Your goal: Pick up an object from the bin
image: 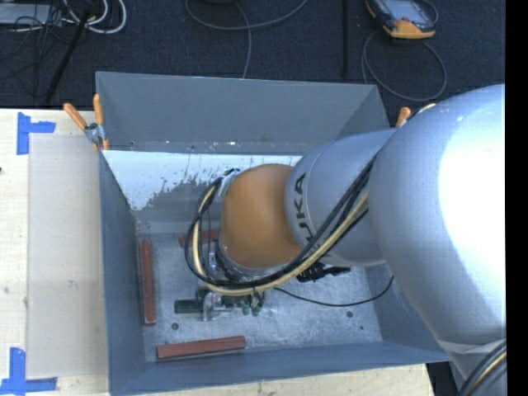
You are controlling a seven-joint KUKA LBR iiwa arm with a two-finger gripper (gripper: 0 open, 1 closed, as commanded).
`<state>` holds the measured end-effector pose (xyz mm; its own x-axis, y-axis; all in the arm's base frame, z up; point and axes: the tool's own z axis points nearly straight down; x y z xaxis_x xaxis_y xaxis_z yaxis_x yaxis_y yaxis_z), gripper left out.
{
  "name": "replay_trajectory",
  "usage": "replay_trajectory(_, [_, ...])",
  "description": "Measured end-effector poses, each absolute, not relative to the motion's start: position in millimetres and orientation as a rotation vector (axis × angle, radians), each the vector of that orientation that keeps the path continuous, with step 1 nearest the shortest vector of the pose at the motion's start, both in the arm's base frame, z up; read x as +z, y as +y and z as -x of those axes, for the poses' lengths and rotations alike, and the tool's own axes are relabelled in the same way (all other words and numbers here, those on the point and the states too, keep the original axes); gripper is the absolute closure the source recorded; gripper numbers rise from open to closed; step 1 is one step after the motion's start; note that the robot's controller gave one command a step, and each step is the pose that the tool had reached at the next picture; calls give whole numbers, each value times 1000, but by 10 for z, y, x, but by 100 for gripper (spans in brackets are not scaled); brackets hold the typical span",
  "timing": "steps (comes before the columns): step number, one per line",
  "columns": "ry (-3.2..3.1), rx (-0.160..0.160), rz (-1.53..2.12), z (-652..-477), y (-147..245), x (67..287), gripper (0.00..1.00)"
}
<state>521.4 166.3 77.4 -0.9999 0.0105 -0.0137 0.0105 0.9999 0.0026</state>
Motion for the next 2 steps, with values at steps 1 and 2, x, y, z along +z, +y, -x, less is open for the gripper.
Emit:
replay_trajectory(1, [3141,0,37,-5174,1640,1129,100])
replay_trajectory(2, [3138,0,163,-5281,1539,2211,100])
